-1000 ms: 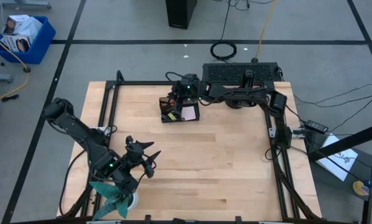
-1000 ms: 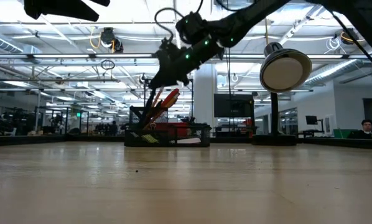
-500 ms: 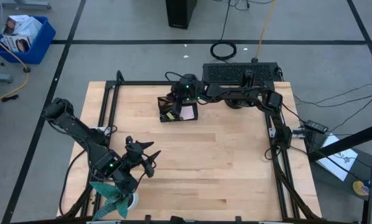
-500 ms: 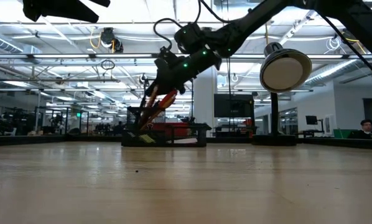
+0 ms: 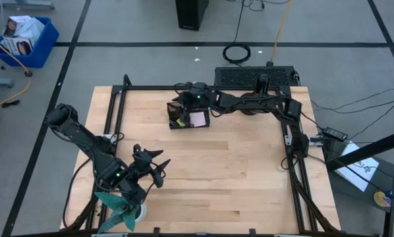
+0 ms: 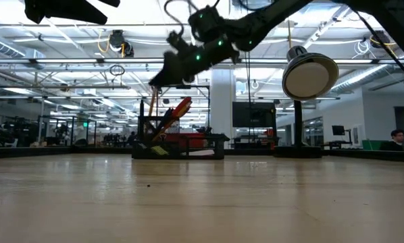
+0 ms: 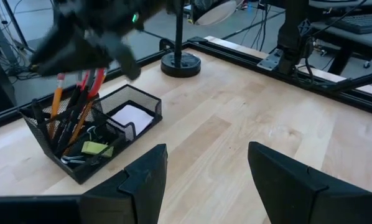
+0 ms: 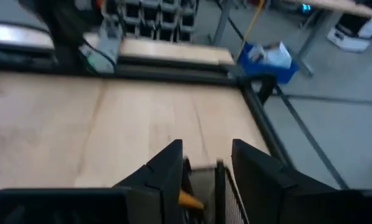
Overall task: Pick and place office supplies into organizer
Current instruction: Return to Home Position
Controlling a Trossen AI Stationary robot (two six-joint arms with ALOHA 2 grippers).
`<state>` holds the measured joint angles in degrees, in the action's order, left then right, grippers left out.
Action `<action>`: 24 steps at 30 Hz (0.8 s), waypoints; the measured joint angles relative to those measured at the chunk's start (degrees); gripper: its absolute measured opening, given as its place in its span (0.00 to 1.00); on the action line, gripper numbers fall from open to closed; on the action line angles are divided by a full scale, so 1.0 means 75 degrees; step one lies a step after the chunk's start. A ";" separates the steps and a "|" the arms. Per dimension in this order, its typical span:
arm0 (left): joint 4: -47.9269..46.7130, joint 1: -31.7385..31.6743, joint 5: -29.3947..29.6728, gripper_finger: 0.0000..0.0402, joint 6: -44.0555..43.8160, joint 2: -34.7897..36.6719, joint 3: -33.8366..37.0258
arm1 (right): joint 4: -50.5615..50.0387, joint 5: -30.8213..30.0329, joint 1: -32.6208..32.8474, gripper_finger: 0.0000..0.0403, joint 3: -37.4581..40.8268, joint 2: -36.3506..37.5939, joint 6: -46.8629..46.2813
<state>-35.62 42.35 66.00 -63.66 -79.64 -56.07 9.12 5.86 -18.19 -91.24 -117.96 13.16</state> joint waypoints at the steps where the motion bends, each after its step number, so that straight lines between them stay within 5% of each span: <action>1: 0.0012 -0.0008 0.0000 0.57 0.0000 0.0000 0.0000 | -0.0004 0.0012 0.0012 0.33 0.0000 0.0101 0.0027; 13: 0.0224 -0.0006 -0.0140 0.57 0.1211 0.0006 0.0000 | -0.1136 0.0044 0.0296 0.32 0.0159 0.1500 -0.0825; 19: 0.0990 -0.0183 -0.0649 0.57 0.1928 0.0006 0.0000 | -0.0995 0.0046 0.0863 0.32 0.1631 0.2516 -0.0662; 24: 0.2787 -0.0566 -0.1280 0.57 0.3565 0.0007 0.0062 | 0.0555 0.0046 0.1702 0.32 0.4031 0.3902 -0.0800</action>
<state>-14.72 38.11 56.40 -36.92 -79.58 -55.61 13.29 6.21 -5.42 -61.01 -88.70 7.16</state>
